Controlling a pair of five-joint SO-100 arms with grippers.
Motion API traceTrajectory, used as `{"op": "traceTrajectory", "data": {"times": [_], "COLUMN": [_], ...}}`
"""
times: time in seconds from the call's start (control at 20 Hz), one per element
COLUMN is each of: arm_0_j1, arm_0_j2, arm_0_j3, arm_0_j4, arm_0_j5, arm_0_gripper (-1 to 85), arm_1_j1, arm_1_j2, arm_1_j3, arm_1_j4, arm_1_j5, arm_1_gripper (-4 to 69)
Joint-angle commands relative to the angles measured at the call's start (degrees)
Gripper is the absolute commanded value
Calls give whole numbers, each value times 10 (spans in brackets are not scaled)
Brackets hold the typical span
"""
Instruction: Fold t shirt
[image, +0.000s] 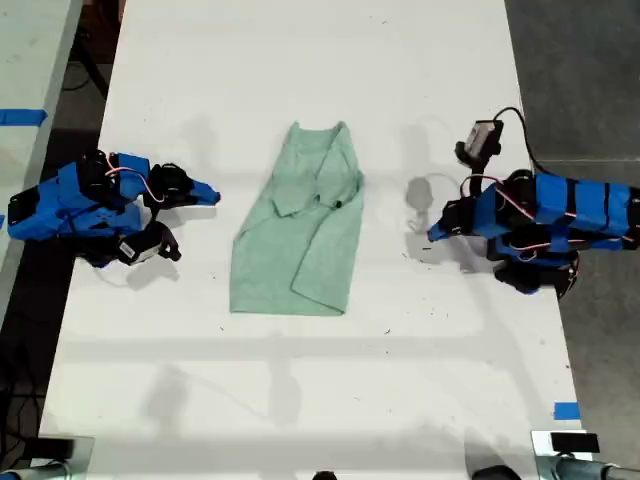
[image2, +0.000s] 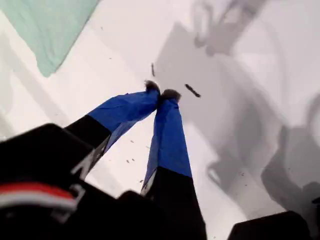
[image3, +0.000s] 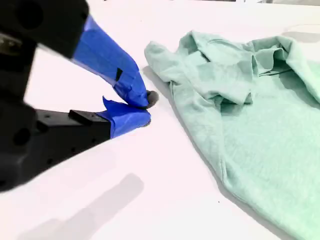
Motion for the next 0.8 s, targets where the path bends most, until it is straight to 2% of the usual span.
{"op": "traceTrajectory", "data": {"times": [0.0,0.15,0.75], "arm_0_j1": [-7,-13,-7], "arm_0_j2": [3,3,3], "arm_0_j3": [-9,-7,-4], "arm_0_j4": [-4,-6,-10], "arm_0_j5": [11,11,8], "arm_0_gripper": [-2,-2,-2], "arm_1_j1": [1,-1,-16], "arm_1_j2": [243,258,258], "arm_1_j3": [143,191,197], "arm_1_j4": [14,-7,11], "arm_1_j5": [-10,0,33], "arm_1_gripper": [19,19,19]}}
